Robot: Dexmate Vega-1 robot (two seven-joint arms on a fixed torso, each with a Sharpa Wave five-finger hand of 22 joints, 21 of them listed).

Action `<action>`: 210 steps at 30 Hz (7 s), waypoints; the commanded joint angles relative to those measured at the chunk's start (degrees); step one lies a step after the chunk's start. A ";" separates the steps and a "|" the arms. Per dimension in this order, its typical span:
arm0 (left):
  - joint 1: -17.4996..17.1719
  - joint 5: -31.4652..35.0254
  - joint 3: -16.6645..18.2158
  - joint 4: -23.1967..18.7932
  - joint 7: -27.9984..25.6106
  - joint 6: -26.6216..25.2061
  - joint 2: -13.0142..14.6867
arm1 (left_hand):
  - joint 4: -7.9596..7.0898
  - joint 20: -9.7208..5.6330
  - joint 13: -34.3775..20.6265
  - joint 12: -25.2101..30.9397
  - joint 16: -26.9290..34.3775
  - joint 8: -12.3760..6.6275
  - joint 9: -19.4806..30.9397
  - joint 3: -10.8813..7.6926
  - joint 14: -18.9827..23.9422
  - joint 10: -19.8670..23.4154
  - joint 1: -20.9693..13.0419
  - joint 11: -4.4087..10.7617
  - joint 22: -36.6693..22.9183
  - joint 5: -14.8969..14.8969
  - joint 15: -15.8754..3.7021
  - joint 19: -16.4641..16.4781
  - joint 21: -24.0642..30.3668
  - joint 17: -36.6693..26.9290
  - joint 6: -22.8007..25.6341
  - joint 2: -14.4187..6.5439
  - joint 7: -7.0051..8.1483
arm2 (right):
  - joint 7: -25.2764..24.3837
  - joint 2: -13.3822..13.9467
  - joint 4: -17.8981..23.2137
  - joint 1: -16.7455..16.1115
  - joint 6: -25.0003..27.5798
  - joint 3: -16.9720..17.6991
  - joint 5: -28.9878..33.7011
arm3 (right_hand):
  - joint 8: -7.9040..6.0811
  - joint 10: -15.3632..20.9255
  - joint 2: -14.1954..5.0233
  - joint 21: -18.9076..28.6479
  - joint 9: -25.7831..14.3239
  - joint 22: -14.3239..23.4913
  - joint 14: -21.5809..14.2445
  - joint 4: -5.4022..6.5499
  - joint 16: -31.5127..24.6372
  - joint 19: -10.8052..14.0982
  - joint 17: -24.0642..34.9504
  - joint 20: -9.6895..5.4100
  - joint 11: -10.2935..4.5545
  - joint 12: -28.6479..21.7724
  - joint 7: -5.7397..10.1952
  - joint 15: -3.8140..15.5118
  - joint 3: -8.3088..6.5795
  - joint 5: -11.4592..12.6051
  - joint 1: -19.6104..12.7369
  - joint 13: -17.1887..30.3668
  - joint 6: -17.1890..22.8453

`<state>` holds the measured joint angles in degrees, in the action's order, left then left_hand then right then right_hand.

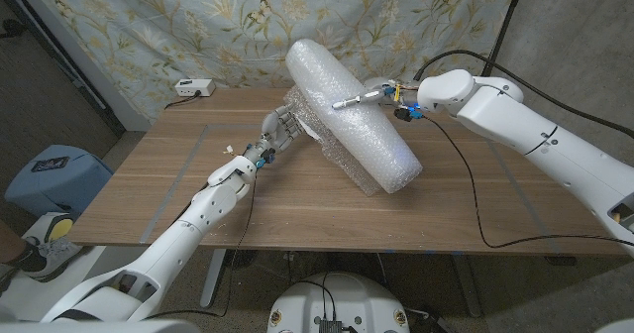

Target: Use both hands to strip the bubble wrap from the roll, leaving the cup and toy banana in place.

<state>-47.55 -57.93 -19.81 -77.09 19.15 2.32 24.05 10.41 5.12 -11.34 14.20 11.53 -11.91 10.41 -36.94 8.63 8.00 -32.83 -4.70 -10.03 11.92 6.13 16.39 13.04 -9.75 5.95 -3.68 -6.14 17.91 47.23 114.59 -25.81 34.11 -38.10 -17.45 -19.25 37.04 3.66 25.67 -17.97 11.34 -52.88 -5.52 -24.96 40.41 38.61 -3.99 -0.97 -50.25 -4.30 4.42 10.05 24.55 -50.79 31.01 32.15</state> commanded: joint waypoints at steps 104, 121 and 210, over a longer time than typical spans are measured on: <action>4.88 -15.60 -2.87 -11.85 -20.72 -31.86 2.01 | -0.69 -1.13 -3.51 6.49 6.28 -3.51 0.90 9.00 33.64 26.70 -22.36 3.08 -1.26 0.49 -6.94 27.10 9.09 -1.00 26.15 1.61 -1.35 | -1.62 -4.20 -14.06 1.67 0.66 1.76 -15.68 | 1.80 4.92 -10.54 2.50 -1.75 0.01 -5.84 0.48 2.61 1.68 4.10 -0.35 -1.96 -0.35 -1.50 8.24 2.57 -2.13 -11.52 1.18 2.42; 5.26 -16.98 -2.59 -11.33 -23.95 -33.36 1.43 | -0.36 -4.69 -5.23 8.81 8.83 -4.87 1.10 8.38 42.62 33.90 -26.93 4.54 -1.29 0.68 -12.53 33.15 12.34 -1.42 32.68 -0.26 -1.29 | 1.00 -6.11 -17.76 3.23 0.85 0.81 -16.75 | 2.09 5.16 -10.74 2.88 -2.00 0.01 -6.17 0.57 2.99 2.04 4.61 -0.31 -1.68 -0.27 -1.65 8.22 2.80 -2.32 -11.76 1.19 2.64; 6.45 -19.19 -2.77 -10.63 -23.04 -37.27 2.85 | -0.82 -9.19 -18.27 18.81 10.66 -11.58 6.67 8.62 56.55 43.85 -36.44 11.00 -2.32 0.35 -18.39 36.94 22.06 -6.52 45.47 -4.28 2.30 | 11.33 -13.18 -37.55 -1.42 -0.71 7.00 -35.85 | 3.30 6.15 -12.12 4.18 -3.24 -0.15 -8.19 2.01 5.12 2.71 6.48 -0.09 -0.98 0.46 -2.14 8.09 3.44 -3.74 -11.66 1.28 4.13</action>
<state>-41.63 -77.21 -22.18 -88.32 -4.47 -34.72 27.10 9.71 -3.90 -28.83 32.45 22.40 -23.23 16.86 -28.50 64.80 52.06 -68.52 6.02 -12.16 11.91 -12.18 53.62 34.64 -16.00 50.30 -8.19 -2.97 27.53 35.17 80.18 -26.69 32.75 -32.21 -50.71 -16.08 41.20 3.27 29.46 -20.88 11.20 -57.25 -3.94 -19.94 42.64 44.87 -3.99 -0.64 -49.46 -6.16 5.53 13.53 20.97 -51.30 31.34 35.84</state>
